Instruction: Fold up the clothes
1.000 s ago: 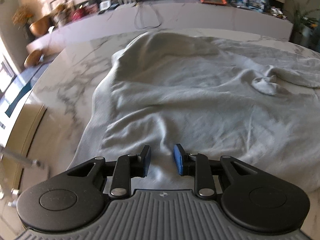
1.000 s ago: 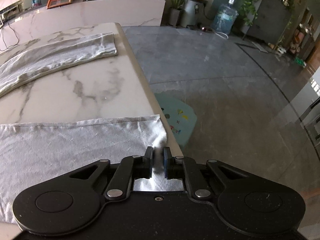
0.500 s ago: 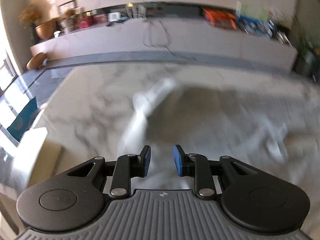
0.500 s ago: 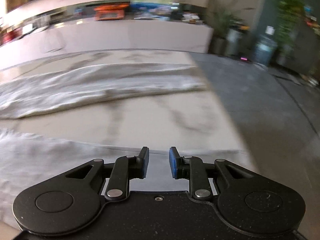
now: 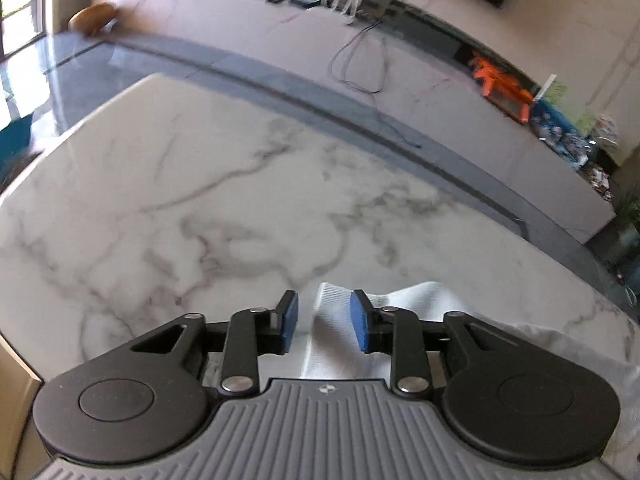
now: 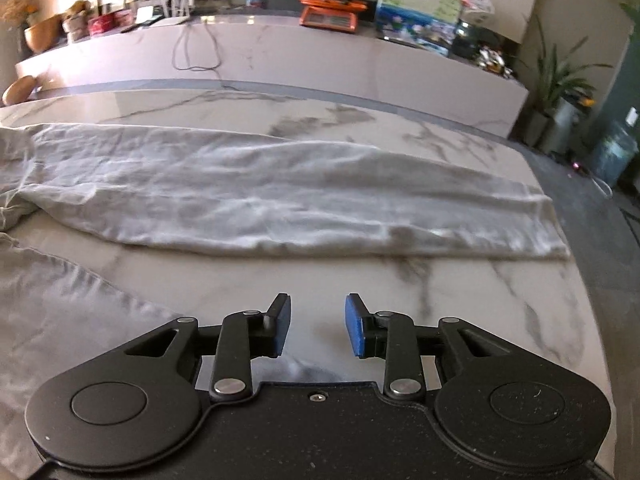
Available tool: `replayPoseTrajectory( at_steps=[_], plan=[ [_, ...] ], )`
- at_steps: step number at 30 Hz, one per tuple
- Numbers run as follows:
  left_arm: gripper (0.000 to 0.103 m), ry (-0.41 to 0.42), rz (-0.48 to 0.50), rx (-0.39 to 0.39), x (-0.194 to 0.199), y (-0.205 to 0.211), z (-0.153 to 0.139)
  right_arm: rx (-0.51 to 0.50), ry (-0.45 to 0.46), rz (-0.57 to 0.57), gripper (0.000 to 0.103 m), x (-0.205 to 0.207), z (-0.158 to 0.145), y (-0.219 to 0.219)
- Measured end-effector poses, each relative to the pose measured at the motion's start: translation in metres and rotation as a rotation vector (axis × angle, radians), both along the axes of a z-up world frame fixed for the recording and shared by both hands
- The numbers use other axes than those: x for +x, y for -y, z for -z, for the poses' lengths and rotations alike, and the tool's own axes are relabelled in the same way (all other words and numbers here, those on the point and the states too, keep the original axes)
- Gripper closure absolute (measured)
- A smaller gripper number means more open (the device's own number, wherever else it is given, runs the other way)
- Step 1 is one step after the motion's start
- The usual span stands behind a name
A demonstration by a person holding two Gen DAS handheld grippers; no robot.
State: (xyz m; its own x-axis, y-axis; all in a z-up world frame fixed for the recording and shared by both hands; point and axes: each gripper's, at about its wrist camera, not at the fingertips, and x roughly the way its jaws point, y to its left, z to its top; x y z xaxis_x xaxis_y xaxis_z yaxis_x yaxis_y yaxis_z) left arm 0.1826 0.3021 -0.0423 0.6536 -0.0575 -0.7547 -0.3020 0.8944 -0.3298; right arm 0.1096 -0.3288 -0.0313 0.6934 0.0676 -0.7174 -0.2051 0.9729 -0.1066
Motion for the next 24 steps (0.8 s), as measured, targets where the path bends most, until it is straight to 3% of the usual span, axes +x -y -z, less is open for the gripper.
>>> replayPoseTrajectory(
  at_steps=[4,5,7,9,11,13,17,18,21,24],
  plan=[
    [0.072,0.012,0.025,0.015,0.003,0.012,0.004,0.014,0.003,-0.024,0.072,0.011,0.003,-0.013],
    [0.075,0.014,0.023,0.016,0.003,0.014,0.004,0.018,0.004,-0.026,0.072,0.012,0.003,-0.014],
    [0.096,0.022,0.015,0.012,0.002,0.016,0.003,0.035,0.006,-0.037,0.072,0.013,0.002,-0.020],
    [0.096,0.059,-0.009,0.027,-0.004,0.016,-0.005,0.041,0.011,-0.051,0.072,0.011,0.000,-0.024],
    [0.097,0.115,-0.036,0.083,-0.014,0.018,-0.019,0.042,0.018,-0.066,0.072,0.008,-0.002,-0.027],
    [0.097,0.185,-0.033,0.196,-0.032,0.028,-0.040,0.031,0.026,-0.068,0.071,0.008,-0.004,-0.027],
    [0.097,0.247,-0.024,0.328,-0.044,0.042,-0.056,0.023,0.025,-0.028,0.071,0.013,-0.003,-0.021],
    [0.096,0.242,-0.009,0.356,-0.042,0.046,-0.057,0.021,0.021,-0.019,0.071,0.015,-0.002,-0.018],
    [0.093,0.123,0.036,0.328,-0.019,0.044,-0.043,0.006,0.010,0.002,0.071,0.019,0.000,-0.010],
    [0.087,0.136,0.035,0.387,-0.015,0.046,-0.043,0.004,-0.006,0.007,0.071,0.025,-0.002,0.001]
  ],
)
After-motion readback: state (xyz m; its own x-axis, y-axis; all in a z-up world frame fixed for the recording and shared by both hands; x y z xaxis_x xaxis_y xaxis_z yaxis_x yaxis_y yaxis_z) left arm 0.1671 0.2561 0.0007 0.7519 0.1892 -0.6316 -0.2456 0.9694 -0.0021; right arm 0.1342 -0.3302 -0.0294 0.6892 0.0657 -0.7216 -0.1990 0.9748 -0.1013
